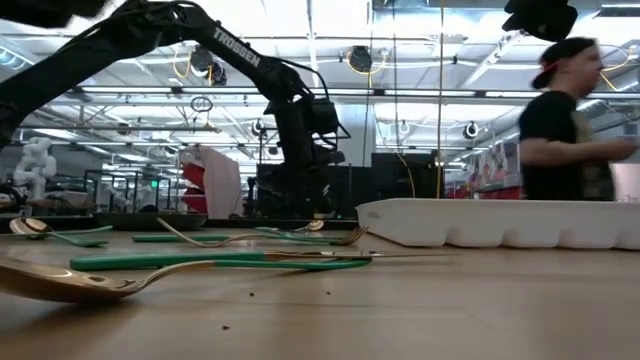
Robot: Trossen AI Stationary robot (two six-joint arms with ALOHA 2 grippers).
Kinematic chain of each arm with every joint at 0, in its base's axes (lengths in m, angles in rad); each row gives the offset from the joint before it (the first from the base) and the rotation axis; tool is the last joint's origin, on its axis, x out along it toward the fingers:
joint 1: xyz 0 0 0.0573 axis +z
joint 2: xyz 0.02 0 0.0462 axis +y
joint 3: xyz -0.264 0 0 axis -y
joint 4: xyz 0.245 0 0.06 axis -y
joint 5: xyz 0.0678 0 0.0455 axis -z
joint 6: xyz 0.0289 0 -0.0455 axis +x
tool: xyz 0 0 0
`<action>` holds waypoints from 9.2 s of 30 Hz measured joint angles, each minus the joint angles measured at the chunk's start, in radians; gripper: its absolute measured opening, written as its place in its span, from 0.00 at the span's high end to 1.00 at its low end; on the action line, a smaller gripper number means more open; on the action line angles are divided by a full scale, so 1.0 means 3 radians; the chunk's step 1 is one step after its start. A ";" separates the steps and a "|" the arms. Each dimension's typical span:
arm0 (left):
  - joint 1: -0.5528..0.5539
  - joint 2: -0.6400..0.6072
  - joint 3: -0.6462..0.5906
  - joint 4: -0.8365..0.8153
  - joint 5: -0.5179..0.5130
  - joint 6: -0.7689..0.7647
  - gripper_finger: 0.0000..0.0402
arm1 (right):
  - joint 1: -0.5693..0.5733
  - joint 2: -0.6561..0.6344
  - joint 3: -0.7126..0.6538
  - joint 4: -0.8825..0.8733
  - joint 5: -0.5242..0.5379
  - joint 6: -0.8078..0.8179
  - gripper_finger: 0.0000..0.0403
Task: Sort silverware
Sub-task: Put the top center green spoon into the left slot of the white silverware tray
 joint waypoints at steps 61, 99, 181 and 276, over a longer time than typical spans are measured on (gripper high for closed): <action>-0.0331 -0.0097 0.0075 -0.0035 -0.0465 -0.0041 0.96 | -0.0003 0.0001 0.0001 -0.0055 0.0625 -0.0057 0.65; -0.0223 0.0271 0.0074 -0.0100 -0.0213 -0.0482 0.98 | -0.0001 -0.0008 0.0000 -0.0016 0.0600 -0.0065 0.42; -0.0958 -0.3169 0.0036 -0.0080 -0.0550 0.0355 0.87 | -0.2260 0.5543 0.3783 -0.0588 -0.0582 -0.2530 0.42; 0.0030 0.0048 -0.0268 0.1139 -0.0211 -0.0628 1.00 | -0.0927 0.2169 0.3778 -0.1997 0.0526 -0.1449 1.00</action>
